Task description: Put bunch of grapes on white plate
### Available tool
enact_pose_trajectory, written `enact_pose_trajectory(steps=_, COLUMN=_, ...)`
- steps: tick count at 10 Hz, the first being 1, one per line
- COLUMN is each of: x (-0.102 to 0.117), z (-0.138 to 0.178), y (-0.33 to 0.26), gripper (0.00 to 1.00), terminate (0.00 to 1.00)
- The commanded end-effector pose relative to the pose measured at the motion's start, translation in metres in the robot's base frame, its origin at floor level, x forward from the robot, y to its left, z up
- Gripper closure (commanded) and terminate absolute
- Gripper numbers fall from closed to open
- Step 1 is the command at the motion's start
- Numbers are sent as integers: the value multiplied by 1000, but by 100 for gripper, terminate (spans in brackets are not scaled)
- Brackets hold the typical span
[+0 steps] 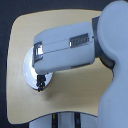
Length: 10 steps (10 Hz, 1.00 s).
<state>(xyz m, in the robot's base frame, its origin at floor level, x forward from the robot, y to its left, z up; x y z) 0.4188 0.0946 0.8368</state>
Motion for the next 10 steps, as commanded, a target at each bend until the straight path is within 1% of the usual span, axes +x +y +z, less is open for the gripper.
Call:
enact_pose_trajectory(steps=1, x=-7, z=-30, y=60, gripper=100, terminate=0)
enact_pose_trajectory(steps=3, x=-1, z=-42, y=71, gripper=100, terminate=0)
enact_pose_trajectory(steps=6, x=18, z=-59, y=68, gripper=100, terminate=0)
enact_pose_trajectory(steps=10, x=20, z=-85, y=54, gripper=100, terminate=0)
